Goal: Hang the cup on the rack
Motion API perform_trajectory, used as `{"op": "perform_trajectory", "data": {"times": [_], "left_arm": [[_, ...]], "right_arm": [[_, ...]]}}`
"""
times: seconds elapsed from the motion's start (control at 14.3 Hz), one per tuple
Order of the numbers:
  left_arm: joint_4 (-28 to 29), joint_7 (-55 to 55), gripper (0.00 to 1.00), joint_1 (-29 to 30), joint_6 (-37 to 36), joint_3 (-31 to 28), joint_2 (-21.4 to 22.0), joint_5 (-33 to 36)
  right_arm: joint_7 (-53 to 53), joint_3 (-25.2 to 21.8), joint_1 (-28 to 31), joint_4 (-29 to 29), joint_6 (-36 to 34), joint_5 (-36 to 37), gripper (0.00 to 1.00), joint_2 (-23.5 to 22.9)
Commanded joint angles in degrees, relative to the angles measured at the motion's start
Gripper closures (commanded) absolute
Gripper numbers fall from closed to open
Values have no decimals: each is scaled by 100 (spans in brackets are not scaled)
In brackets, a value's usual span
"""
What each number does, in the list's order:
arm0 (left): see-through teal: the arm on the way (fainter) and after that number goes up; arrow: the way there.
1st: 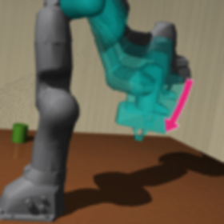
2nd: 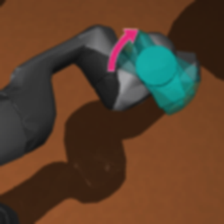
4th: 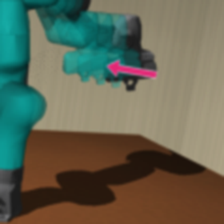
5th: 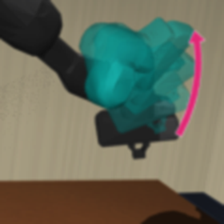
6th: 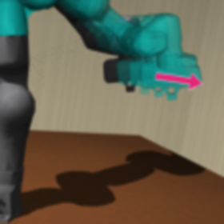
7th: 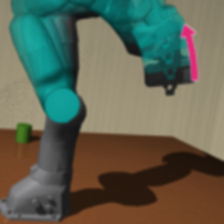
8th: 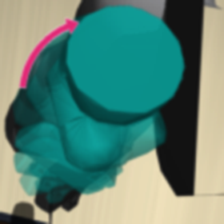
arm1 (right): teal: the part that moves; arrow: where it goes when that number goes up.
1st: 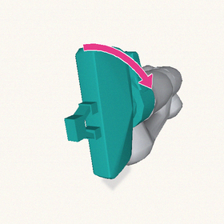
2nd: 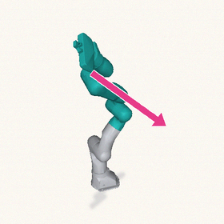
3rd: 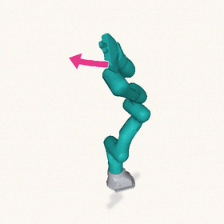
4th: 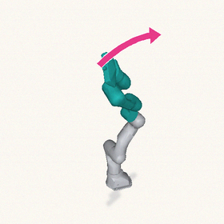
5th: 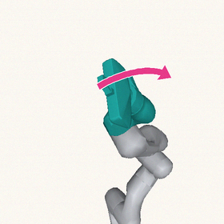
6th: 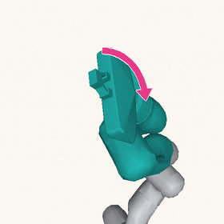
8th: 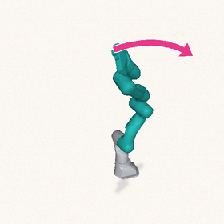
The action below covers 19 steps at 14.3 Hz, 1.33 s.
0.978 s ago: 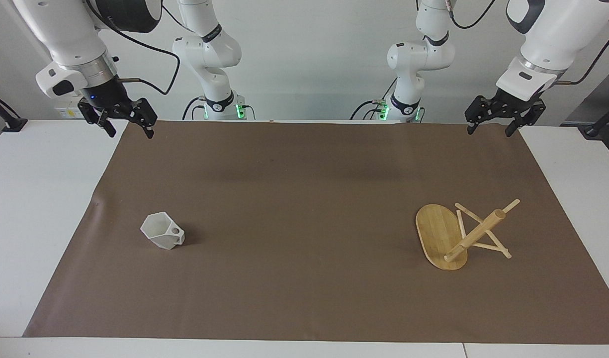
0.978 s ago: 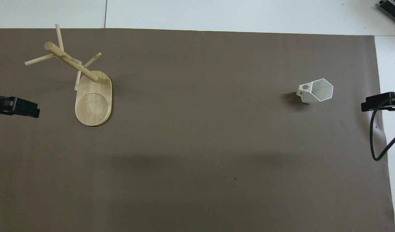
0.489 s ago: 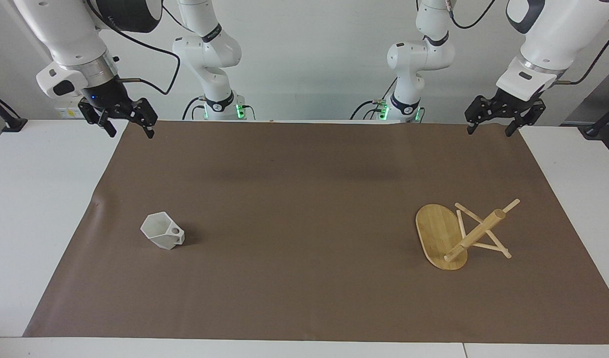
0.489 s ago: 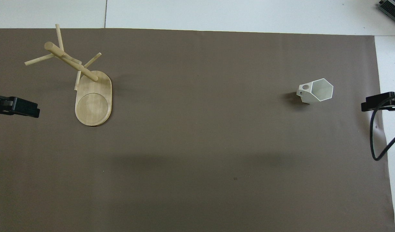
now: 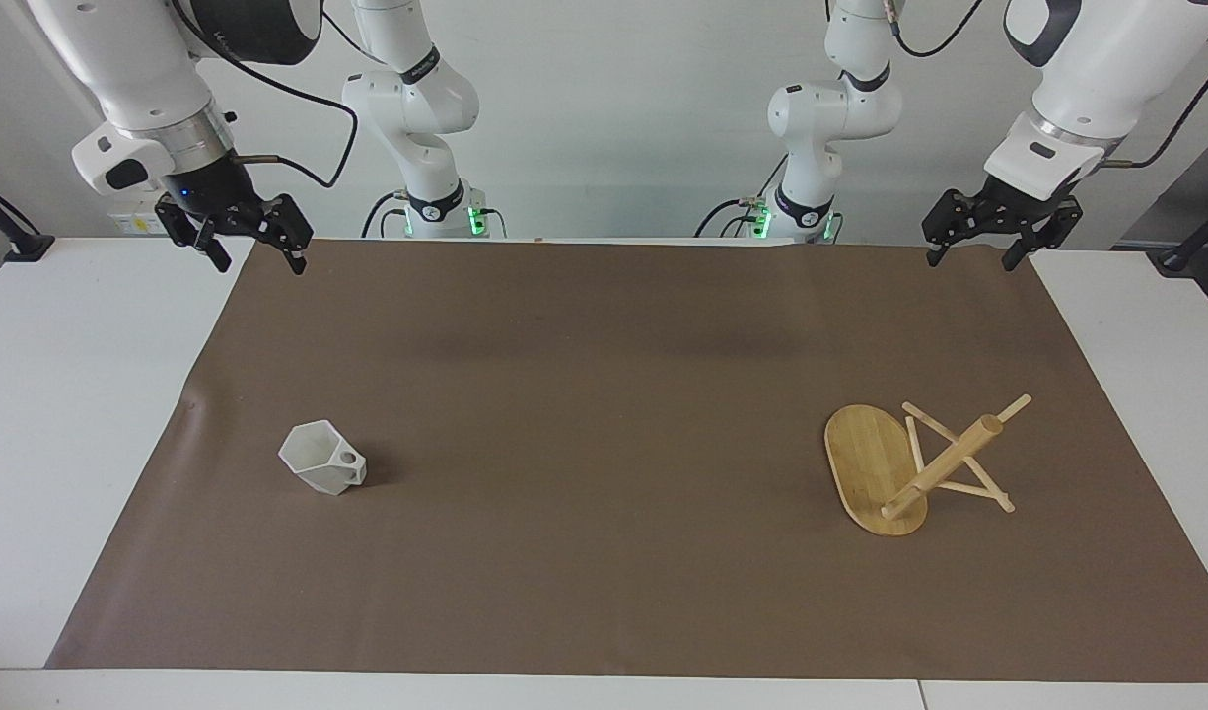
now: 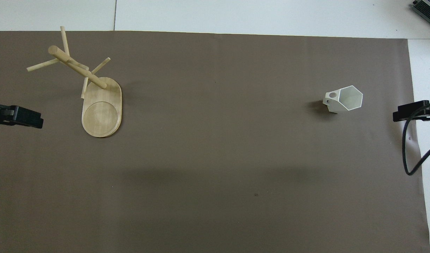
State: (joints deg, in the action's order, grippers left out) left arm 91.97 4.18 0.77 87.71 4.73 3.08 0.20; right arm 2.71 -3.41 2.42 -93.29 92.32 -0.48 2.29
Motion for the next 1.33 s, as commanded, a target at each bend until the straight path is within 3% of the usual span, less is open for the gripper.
{"op": "perform_trajectory", "data": {"times": [0.0, 0.35, 0.56, 0.91, 1.26], "left_arm": [[84, 22, 0, -15, -52, -8, 96, 121], [84, 22, 0, -15, -52, -8, 96, 121], [84, 22, 0, -15, -52, -8, 96, 121], [84, 22, 0, -15, -52, -8, 96, 121], [84, 22, 0, -15, -52, -8, 96, 121]], "right_arm": [[-86, -10, -4, -110, -21, 13, 0, 114], [88, -133, 57, -145, 418, 4, 0, 61], [713, -186, 153, -443, 1180, -75, 0, -70], [302, -274, 171, -506, 2096, -92, 0, -1009], [-78, -283, 162, -856, 3010, -321, 0, -1371]]}}
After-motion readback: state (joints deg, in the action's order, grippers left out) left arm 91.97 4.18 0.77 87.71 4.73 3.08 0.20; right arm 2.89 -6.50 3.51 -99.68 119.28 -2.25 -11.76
